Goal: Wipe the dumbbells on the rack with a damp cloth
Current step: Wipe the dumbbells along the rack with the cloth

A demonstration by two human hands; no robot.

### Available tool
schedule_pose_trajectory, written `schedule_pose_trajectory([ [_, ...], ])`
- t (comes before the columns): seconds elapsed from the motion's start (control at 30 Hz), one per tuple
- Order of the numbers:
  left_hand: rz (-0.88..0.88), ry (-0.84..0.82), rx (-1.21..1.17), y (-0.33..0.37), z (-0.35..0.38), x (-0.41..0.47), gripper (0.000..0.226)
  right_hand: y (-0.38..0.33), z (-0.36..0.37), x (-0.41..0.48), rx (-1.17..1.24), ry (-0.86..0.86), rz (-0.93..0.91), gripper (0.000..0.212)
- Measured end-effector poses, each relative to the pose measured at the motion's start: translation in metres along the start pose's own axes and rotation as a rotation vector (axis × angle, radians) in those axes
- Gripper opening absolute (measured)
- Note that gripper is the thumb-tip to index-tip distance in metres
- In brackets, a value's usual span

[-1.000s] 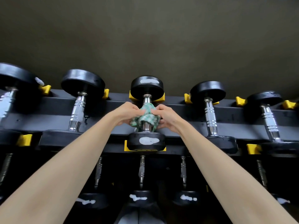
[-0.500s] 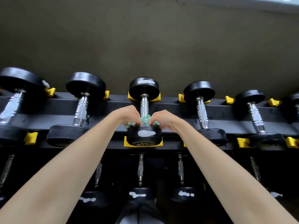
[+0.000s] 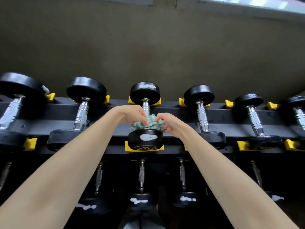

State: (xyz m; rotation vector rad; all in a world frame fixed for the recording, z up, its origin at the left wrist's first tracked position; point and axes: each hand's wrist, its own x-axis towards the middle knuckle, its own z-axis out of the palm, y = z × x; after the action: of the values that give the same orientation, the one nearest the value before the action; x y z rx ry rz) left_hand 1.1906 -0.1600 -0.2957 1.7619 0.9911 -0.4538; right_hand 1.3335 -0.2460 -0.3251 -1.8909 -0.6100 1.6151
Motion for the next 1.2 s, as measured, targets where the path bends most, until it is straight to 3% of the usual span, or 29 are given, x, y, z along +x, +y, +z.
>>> schedule_pose_trajectory([
  [0.13, -0.007, -0.028, -0.008, 0.008, 0.001, 0.007, 0.04, 0.006, -0.005, 0.0, 0.129, 0.011, 0.031, 0.036],
  [0.27, -0.004, -0.036, -0.016, 0.022, 0.003, 0.011, 0.018, 0.008, -0.014, 0.003, 0.239, 0.001, 0.057, 0.032],
  [0.47, -0.033, -0.071, -0.119, 0.035, 0.013, 0.024, 0.022, 0.018, -0.027, 0.004, 0.328, 0.061, 0.121, 0.043],
  [0.57, -0.076, -0.104, -0.172, 0.038, 0.015, 0.029, 0.031, 0.023, -0.034, 0.004, 0.338, 0.08, 0.118, 0.033],
  [0.7, -0.086, -0.137, -0.398, 0.04, 0.004, 0.028, 0.023, 0.02, -0.045, 0.002, 0.376, 0.067, 0.013, 0.023],
  [0.8, -0.07, -0.053, -0.421, 0.045, -0.008, 0.024, 0.033, 0.011, -0.054, -0.001, 0.413, 0.064, -0.048, 0.023],
  [0.93, -0.061, 0.111, -0.429, 0.045, -0.021, 0.016, 0.028, 0.002, -0.066, -0.011, 0.376, -0.037, -0.077, 0.019],
  [1.07, -0.023, 0.195, -0.358, 0.044, -0.024, 0.001, 0.005, -0.006, -0.068, -0.021, 0.355, -0.126, -0.073, 0.016],
  [1.2, 0.088, 0.334, -0.205, 0.048, -0.025, -0.004, 0.034, -0.015, -0.065, -0.023, 0.321, -0.164, -0.051, 0.014],
])
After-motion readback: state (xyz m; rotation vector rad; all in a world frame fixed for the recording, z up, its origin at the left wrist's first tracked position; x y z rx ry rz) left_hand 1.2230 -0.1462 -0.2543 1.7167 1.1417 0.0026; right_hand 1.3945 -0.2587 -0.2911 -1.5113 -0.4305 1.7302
